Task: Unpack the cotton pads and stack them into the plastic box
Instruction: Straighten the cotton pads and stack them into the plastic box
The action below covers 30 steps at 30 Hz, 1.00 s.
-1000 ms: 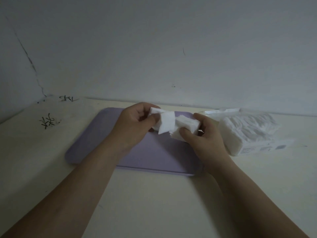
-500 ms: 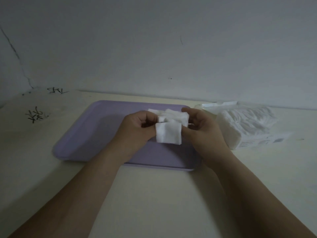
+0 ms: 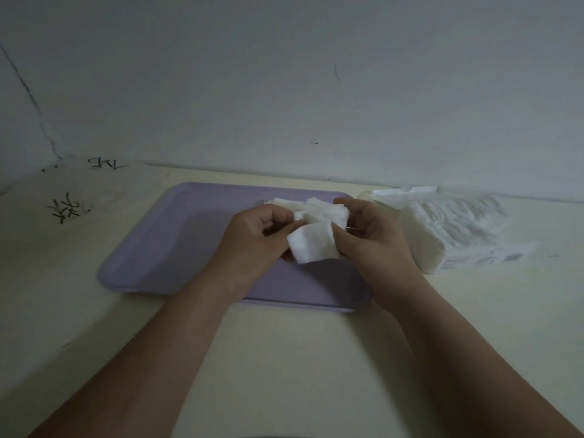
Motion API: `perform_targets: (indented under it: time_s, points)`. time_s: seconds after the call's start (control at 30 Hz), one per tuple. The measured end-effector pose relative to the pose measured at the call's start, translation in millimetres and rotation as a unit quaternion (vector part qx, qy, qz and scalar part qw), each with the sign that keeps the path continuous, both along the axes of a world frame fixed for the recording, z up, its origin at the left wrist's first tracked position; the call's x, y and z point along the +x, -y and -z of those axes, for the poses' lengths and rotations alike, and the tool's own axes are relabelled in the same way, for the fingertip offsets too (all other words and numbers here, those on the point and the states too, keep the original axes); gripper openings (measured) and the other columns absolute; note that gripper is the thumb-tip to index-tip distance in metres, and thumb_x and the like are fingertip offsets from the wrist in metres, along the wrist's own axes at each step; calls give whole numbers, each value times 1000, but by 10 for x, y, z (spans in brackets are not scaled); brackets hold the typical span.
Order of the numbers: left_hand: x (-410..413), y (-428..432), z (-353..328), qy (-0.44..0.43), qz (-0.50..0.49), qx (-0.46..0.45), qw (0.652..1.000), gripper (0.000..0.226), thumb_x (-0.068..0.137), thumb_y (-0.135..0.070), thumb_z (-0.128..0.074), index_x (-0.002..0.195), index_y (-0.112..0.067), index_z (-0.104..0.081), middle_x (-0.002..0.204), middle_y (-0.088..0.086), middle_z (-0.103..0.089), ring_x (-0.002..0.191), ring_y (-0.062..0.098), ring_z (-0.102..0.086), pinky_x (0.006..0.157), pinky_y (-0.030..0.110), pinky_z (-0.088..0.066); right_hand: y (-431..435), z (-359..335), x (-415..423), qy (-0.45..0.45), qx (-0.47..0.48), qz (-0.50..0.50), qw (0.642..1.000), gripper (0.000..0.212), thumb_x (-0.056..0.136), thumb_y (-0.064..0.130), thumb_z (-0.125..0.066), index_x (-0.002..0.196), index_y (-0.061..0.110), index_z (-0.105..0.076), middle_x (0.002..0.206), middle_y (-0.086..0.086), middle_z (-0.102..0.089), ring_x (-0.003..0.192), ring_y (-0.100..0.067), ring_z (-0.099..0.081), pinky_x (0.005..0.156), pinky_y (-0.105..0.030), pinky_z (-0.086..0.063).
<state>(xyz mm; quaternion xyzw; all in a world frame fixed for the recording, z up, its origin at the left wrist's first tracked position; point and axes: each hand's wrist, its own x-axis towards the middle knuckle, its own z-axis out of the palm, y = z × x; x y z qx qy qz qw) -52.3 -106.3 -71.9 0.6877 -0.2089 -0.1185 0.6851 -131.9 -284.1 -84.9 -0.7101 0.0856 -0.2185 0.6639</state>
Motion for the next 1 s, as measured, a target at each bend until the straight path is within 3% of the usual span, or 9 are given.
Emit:
perform_targets:
  time_s: [0.23,0.4,0.47,0.6,0.7,0.77,0.87,0.93,1.0]
  points:
    - [-5,10,2,54,-84,22,995,25,84,-11,-85,81,-10,-61,68,1,-61,61,15,-51,55,32,-49,-15,-58,-22,-15,65,-56,996,60,80,42,-86,132,22,-66,106,4,-76,97,-13,-72,73,-24,-52]
    - [-67,31,-7,144,-78,24,986,16,85,-2,-82,81,-14,-73,71,-4,-71,64,5,-61,62,19,-52,-11,-47,-18,-12,78,-55,995,55,83,29,-87,133,18,-65,93,9,-73,80,-5,-67,61,-13,-47]
    - [-81,39,-1,180,-78,39,980,13,86,-4,-82,83,-16,-77,72,-8,-73,65,4,-64,64,19,-53,-1,-46,-15,-13,92,-54,994,45,90,21,-82,132,17,-66,93,7,-74,77,-6,-67,60,-15,-47]
    - [-102,47,10,241,-69,52,967,6,93,-15,-75,89,-16,-79,77,-9,-74,71,8,-68,67,23,-53,-2,-50,-17,-9,126,-50,991,43,86,21,-81,127,18,-67,105,-4,-78,94,-18,-72,72,-29,-51]
    - [-139,41,-1,255,-57,61,963,25,96,-39,-68,87,-17,-75,76,-1,-69,69,15,-62,63,33,-52,7,-70,-13,4,155,-41,987,40,92,14,-78,129,11,-65,99,-7,-76,80,-14,-70,61,-21,-51]
    - [-157,54,-11,256,-34,66,964,17,91,-34,-79,85,-18,-74,79,-4,-67,65,6,-57,59,26,-46,11,-78,-19,9,169,-45,985,37,95,11,-75,130,5,-64,94,-18,-71,71,-21,-65,57,-23,-47]
    - [-152,60,12,299,-12,90,950,15,82,-14,-85,79,-14,-70,88,-7,-69,61,3,-54,57,21,-40,26,-77,-7,9,193,-43,980,39,94,11,-74,130,3,-63,109,-24,-74,89,-32,-73,73,-33,-57]
    - [-156,18,0,268,27,63,961,15,79,-10,-80,75,-16,-67,97,-8,-73,63,21,-61,54,33,-44,52,-54,13,12,210,-34,977,42,91,14,-74,129,2,-65,120,-26,-73,105,-39,-75,89,-46,-62]
    - [-166,-33,-18,240,57,52,968,15,76,-8,-72,71,-17,-62,97,-7,-75,65,34,-61,55,38,-47,71,-32,30,16,223,-18,975,43,88,19,-73,126,1,-67,123,-31,-70,115,-48,-70,102,-60,-56]
